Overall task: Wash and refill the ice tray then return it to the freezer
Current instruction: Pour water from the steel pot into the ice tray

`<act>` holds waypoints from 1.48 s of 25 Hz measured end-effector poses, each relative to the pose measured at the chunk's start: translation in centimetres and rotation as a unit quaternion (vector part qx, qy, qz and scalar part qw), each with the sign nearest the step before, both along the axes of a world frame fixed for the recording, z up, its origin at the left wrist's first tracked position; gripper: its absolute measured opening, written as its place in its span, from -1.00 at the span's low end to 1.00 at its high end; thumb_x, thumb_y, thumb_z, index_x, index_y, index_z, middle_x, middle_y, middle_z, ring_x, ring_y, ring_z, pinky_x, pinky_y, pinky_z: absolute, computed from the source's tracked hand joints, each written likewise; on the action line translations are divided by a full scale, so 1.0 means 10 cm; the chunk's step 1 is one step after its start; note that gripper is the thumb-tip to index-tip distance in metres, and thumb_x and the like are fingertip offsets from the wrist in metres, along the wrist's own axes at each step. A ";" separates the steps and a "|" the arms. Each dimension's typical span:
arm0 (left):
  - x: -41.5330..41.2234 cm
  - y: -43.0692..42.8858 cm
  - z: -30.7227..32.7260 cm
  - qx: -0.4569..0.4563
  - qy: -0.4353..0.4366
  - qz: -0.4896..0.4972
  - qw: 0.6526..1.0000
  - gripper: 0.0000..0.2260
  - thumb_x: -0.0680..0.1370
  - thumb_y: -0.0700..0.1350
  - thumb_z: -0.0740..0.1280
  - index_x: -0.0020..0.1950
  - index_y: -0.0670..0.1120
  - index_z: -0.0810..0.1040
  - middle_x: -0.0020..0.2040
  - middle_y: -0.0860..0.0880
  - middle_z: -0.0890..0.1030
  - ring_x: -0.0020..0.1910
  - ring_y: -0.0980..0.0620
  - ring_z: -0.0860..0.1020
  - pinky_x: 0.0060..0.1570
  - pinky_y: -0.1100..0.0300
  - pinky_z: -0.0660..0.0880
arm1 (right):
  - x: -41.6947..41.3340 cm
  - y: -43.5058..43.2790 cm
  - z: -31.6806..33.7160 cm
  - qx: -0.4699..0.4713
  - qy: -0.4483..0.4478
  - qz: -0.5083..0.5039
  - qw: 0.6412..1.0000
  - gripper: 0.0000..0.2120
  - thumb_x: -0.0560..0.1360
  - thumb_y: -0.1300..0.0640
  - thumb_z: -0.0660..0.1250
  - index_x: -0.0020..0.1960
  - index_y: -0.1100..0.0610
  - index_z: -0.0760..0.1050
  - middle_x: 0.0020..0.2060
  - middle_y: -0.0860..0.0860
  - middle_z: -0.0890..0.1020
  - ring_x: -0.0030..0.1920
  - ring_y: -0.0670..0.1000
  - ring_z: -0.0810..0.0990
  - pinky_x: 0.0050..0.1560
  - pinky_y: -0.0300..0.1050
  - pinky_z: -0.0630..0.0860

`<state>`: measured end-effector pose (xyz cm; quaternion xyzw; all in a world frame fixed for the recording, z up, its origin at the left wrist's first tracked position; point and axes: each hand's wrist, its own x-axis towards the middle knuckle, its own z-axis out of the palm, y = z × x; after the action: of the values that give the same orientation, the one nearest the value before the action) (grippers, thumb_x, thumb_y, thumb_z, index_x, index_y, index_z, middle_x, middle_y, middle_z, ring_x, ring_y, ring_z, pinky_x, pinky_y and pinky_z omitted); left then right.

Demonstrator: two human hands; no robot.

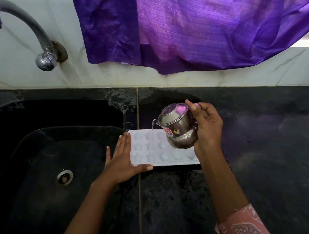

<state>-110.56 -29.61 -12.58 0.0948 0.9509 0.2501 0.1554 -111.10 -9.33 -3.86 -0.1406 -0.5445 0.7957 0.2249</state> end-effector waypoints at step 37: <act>0.01 0.00 0.01 0.013 0.002 0.001 1.000 0.32 -0.05 0.66 0.03 0.49 0.00 -0.38 0.48 0.17 -0.36 0.35 0.30 -0.41 0.38 -0.01 -0.41 | -0.05 -0.14 -0.07 -0.069 0.016 0.030 0.997 -0.92 0.38 0.27 0.39 -0.19 0.15 0.50 -0.23 -0.03 0.69 -0.09 -0.06 0.66 0.04 -0.13 0.57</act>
<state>-110.46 -29.65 -12.53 0.0965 0.9482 0.2619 0.1518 -111.62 -10.75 -4.60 -0.1267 -0.4884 0.8399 0.2000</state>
